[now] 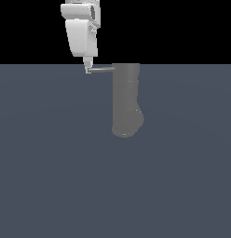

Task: Turn on the faucet by rotating a designated handle.

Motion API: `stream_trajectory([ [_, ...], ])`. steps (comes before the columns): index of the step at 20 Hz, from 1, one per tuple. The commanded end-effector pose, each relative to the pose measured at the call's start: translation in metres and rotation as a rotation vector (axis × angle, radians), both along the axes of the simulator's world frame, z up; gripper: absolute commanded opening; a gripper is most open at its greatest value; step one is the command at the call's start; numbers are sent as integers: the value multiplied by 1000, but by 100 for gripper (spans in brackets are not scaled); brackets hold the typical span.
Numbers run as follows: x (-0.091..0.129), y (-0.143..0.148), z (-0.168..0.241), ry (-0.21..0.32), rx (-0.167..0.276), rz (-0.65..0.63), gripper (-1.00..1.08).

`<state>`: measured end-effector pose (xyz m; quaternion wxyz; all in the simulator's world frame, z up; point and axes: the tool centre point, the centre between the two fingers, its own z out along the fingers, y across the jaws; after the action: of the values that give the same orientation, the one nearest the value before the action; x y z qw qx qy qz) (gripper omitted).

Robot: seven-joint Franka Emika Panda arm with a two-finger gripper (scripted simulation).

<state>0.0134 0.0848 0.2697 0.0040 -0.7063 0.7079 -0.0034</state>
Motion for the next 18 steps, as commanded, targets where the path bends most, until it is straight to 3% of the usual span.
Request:
stream_trajectory([
  [1, -7, -7, 0, 5, -2, -3, -100],
  [18, -49, -52, 0, 8, -1, -7, -100],
])
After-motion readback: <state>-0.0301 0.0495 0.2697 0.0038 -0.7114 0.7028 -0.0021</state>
